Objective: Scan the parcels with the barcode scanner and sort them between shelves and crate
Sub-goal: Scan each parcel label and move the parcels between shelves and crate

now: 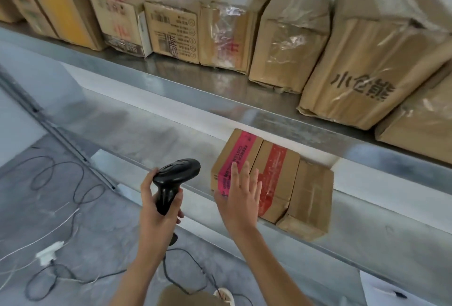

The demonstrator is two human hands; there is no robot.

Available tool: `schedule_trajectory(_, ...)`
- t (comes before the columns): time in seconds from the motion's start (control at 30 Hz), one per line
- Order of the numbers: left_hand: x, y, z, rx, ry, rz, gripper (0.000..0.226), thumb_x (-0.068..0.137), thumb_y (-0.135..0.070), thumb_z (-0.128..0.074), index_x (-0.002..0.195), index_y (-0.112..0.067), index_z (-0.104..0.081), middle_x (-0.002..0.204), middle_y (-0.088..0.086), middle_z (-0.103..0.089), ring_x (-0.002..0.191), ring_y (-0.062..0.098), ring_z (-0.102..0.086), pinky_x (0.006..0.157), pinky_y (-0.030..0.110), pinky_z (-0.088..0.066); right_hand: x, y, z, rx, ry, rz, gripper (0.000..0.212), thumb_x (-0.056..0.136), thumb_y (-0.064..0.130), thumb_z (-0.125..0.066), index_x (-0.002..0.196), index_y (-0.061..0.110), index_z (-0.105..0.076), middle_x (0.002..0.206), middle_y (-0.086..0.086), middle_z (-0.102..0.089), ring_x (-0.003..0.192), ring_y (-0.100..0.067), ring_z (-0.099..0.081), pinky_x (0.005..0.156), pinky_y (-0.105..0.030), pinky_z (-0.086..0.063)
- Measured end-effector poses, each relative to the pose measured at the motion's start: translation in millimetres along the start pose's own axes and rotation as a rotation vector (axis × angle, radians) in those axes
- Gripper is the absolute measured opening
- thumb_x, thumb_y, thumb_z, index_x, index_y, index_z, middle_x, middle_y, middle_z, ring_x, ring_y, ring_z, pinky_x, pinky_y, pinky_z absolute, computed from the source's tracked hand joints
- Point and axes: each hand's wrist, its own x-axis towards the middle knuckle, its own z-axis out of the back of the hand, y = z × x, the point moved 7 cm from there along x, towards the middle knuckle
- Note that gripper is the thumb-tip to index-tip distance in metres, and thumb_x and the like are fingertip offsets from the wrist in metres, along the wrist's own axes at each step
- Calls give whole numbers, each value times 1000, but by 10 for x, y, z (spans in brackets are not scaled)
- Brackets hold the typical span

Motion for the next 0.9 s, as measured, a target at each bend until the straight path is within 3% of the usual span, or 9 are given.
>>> schedule_trajectory(0.13,318,76,-66,-36,50,-4,73,95,-5,-64,127,-63,-35,84,3,-71,56,26,-62,59,43,-55,239,101,-95,5,21,-79,81,101,53,-39,158,24,12,164,-9,26,148,-40,27,121,-48,12)
schedule_trajectory(0.3,899,298,-156,-78,187,32,63,95,-8,-66,136,-47,-37,83,3,-71,52,24,-60,57,40,-52,572,189,-216,-39,-8,-259,85,99,56,-39,159,23,11,163,-18,23,147,-51,19,122,-54,8)
schedule_trajectory(0.47,1324,405,-42,-103,361,20,61,97,-7,-63,138,-43,-37,79,3,-68,54,24,-59,56,33,-52,729,303,-354,-177,-43,-411,88,96,66,-37,160,21,3,165,-20,14,147,-53,13,120,-59,6)
schedule_trajectory(0.57,1533,457,34,-124,430,20,60,97,-8,-63,141,-38,-36,78,4,-68,54,25,-59,56,31,-53,782,363,-426,-251,-51,-451,85,96,61,-40,160,23,1,165,-19,13,148,-52,11,120,-60,-1)
schedule_trajectory(0.67,1640,468,94,-177,472,28,60,97,-7,-63,141,-37,-35,78,8,-66,54,24,-58,56,28,-53,763,449,-464,-286,-61,-489,80,95,53,-49,160,24,-14,166,-19,-1,148,-53,-1,118,-61,-12)
schedule_trajectory(0.8,1705,492,151,-221,493,46,61,97,-8,-65,134,-48,-38,78,6,-67,53,22,-59,56,30,-53,711,571,-554,-294,-116,-520,77,76,45,-74,145,19,-52,153,-23,-40,133,-58,-38,101,-65,-39)
schedule_trajectory(0.87,1717,527,193,-228,490,52,60,97,-9,-64,137,-45,-37,76,3,-67,53,22,-58,57,32,-52,686,634,-566,-268,-132,-516,77,73,44,-76,142,18,-54,151,-23,-43,129,-58,-42,97,-66,-42)
schedule_trajectory(0.9,1726,546,220,-233,486,56,61,96,-9,-64,139,-42,-36,75,3,-67,52,22,-58,57,32,-52,675,651,-571,-243,-145,-516,76,79,44,-72,147,20,-48,156,-21,-36,134,-57,-35,102,-66,-37)
